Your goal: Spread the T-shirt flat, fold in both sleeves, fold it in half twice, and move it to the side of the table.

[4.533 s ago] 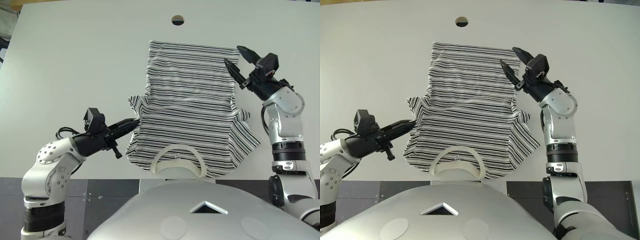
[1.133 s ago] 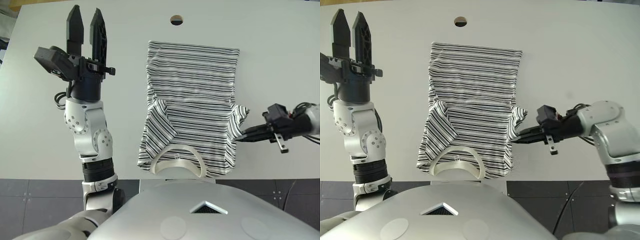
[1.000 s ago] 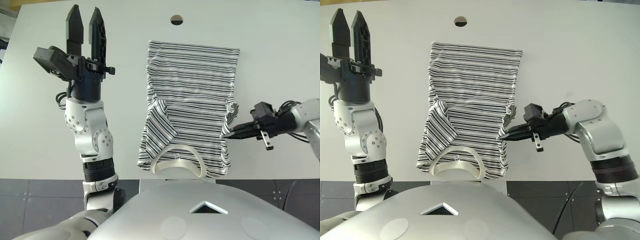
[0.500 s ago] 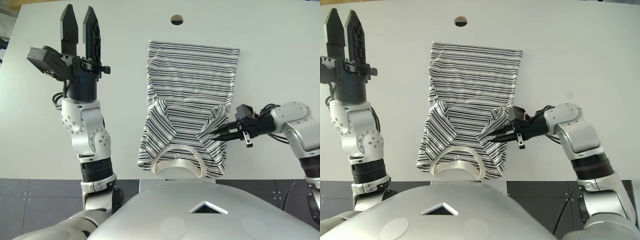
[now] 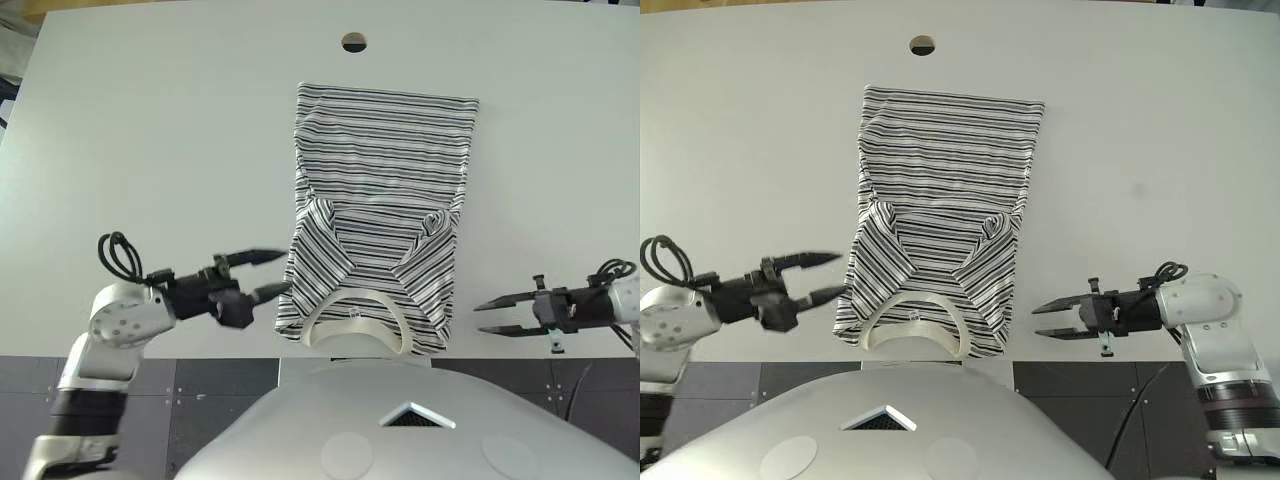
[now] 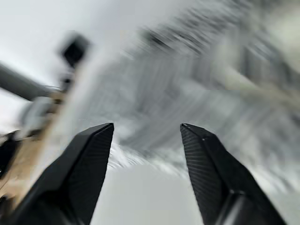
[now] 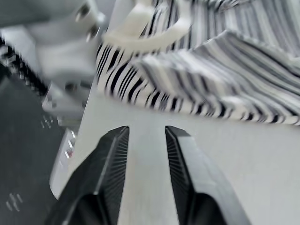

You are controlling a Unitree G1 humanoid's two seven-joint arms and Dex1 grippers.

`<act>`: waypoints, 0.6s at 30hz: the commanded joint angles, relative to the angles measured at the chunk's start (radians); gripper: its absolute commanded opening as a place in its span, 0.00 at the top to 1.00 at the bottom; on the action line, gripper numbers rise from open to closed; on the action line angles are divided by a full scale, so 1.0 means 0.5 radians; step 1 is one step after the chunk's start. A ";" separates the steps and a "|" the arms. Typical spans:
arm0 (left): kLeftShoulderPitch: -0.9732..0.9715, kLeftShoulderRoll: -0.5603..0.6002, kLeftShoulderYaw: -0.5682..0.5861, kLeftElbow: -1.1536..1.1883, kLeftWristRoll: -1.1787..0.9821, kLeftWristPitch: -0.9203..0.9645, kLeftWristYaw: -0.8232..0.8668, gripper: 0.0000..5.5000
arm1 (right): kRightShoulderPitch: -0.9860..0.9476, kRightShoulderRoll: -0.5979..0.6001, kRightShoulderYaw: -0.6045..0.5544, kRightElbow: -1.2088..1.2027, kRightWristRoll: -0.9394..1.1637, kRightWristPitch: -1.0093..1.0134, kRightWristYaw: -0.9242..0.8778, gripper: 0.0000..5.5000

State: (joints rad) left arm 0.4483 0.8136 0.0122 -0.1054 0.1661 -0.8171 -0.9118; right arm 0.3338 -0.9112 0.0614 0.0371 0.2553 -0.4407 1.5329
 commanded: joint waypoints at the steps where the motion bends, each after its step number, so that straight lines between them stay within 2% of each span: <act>1: 0.014 0.165 0.012 0.061 0.245 -0.177 0.059 0.39 | -0.051 0.065 0.061 0.116 -0.190 -0.445 -0.117 0.60; 3: -0.004 0.188 0.006 0.096 0.370 -0.249 0.135 0.32 | -0.083 0.103 0.113 0.142 -0.230 -0.565 -0.176 0.59; 11: -0.041 0.243 -0.148 0.185 0.701 -0.409 0.356 0.32 | -0.141 0.137 0.304 0.183 -0.399 -0.920 -0.415 0.59; 18: -0.012 0.235 -0.349 0.181 0.784 -0.396 0.461 0.32 | -0.157 0.080 0.458 0.154 -0.469 -1.000 -0.563 0.59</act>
State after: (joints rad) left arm 0.4094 0.9202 -0.0989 -0.0512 0.4393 -1.0499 -0.6449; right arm 0.2554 -0.8425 0.2635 0.1103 0.0746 -0.9480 1.2593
